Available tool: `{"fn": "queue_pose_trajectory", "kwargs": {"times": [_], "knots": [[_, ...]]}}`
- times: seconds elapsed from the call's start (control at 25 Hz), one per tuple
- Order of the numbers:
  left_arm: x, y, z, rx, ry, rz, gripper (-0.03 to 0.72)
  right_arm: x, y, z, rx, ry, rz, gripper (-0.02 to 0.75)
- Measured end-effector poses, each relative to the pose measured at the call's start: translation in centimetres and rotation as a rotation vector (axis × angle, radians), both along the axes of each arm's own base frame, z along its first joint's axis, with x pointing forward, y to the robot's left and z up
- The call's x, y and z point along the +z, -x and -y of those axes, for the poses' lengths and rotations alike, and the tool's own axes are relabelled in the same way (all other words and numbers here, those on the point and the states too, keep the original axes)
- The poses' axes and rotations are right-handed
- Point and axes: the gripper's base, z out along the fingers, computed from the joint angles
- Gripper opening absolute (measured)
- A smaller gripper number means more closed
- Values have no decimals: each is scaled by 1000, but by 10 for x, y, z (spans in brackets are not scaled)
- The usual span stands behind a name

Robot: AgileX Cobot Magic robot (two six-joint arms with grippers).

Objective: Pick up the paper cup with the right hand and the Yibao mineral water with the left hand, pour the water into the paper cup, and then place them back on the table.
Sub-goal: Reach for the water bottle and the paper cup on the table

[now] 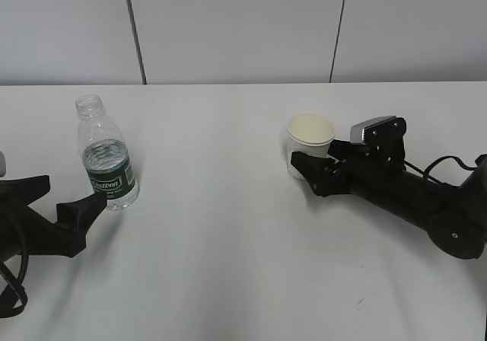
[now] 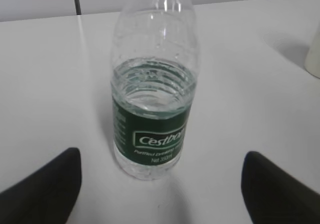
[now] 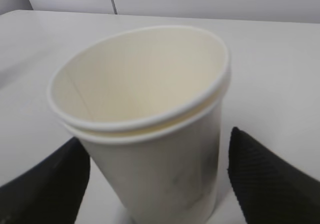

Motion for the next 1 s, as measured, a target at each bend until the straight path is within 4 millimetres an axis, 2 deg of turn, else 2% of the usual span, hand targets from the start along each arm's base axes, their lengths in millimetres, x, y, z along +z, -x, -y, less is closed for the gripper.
{"fn": "queue_pose_trajectory", "kwargs": {"times": [0.64, 1.0], "knots": [[0, 0, 0, -3, 0, 0, 592, 3, -10, -4, 36, 14, 13, 664], [0, 0, 0, -3, 0, 0, 592, 2, -10, -4, 36, 20, 6, 598]]}}
